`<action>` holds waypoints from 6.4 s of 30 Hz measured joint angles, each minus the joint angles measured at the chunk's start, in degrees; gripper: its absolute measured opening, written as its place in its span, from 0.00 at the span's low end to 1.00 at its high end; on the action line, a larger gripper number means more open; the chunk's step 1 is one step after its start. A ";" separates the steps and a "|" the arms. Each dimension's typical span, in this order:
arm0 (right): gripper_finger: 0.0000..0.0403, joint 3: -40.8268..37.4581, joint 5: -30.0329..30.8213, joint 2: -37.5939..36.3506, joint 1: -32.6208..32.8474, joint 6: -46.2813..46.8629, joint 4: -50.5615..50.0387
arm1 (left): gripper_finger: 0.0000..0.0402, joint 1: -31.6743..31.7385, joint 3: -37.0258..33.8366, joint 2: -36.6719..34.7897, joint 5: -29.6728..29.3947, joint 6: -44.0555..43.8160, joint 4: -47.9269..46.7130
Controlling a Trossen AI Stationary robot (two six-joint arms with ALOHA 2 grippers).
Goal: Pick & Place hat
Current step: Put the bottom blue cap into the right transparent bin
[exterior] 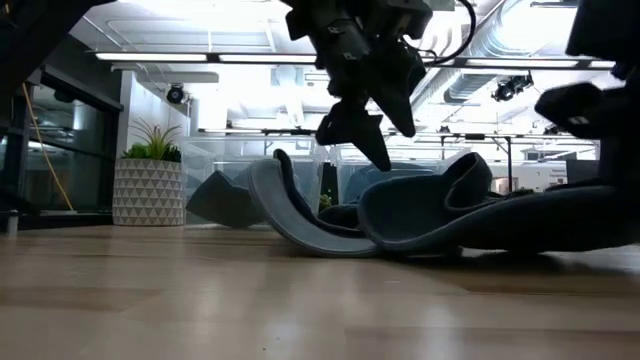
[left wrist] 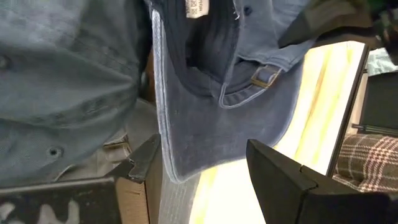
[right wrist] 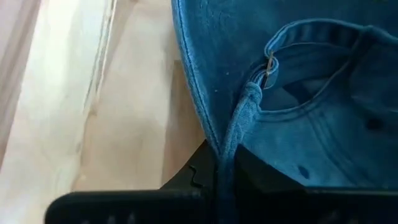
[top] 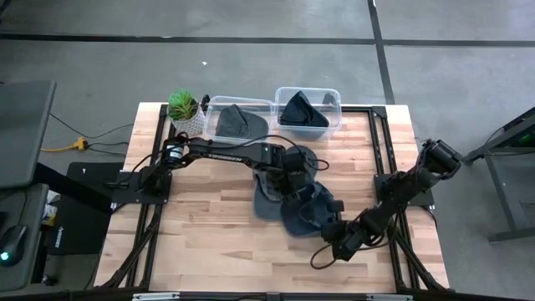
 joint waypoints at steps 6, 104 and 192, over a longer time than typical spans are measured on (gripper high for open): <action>0.04 5.27 0.33 -0.06 0.00 -2.24 -10.88 | 0.44 1.57 0.03 -1.41 1.17 0.20 0.20; 0.02 29.60 24.48 -0.20 -13.49 -30.32 -55.85 | 0.71 21.20 4.44 -1.95 21.13 10.19 17.58; 0.29 29.63 31.56 -0.42 -22.59 -43.96 -34.77 | 0.00 21.09 4.42 -1.95 19.89 15.42 7.54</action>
